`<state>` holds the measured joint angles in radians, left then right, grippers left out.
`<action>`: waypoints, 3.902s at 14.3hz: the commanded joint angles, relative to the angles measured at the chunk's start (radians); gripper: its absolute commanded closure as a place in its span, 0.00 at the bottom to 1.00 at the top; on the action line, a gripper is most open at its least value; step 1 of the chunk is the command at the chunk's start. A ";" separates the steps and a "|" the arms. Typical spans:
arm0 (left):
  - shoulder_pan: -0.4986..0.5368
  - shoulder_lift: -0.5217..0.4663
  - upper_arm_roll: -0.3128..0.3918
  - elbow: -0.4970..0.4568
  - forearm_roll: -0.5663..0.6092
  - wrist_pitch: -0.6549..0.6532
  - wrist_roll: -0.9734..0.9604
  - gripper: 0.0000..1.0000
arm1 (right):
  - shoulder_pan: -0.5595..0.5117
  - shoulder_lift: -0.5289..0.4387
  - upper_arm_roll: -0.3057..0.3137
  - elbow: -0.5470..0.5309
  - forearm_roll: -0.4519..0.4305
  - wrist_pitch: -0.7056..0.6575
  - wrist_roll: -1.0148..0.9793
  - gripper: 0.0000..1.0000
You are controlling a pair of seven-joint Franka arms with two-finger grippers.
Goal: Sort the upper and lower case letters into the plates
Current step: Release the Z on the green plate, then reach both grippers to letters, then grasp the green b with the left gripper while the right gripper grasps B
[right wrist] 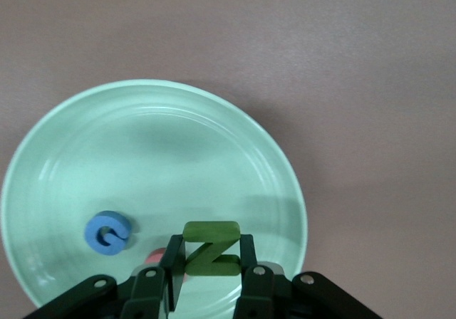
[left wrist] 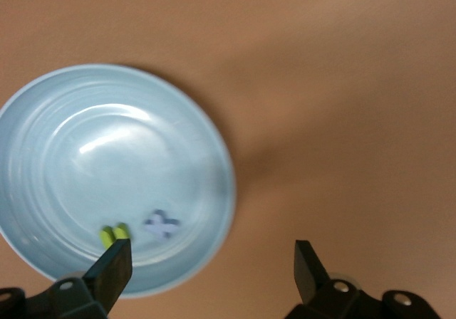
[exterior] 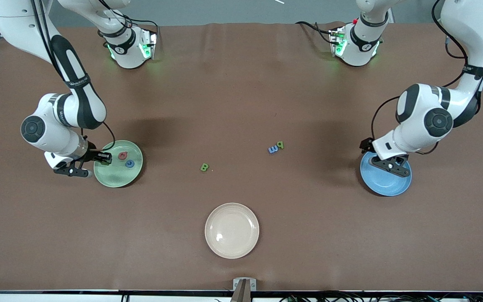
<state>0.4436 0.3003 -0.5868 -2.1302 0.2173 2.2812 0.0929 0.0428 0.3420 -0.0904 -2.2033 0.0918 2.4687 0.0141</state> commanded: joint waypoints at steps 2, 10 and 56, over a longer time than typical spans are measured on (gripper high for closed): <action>-0.003 0.003 -0.122 0.042 0.005 -0.061 -0.264 0.00 | -0.014 0.015 0.023 -0.029 -0.001 0.016 -0.011 0.98; -0.204 0.141 -0.148 0.091 0.042 0.000 -0.680 0.00 | -0.001 0.025 0.024 -0.019 0.000 -0.001 0.004 0.00; -0.419 0.410 -0.096 0.168 0.336 0.061 -1.239 0.60 | 0.577 0.341 0.029 0.453 0.002 -0.080 1.037 1.00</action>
<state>0.0243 0.7082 -0.6901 -1.9636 0.5235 2.3398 -1.1363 0.6236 0.7038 -0.0533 -1.7131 0.0944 2.4056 1.0482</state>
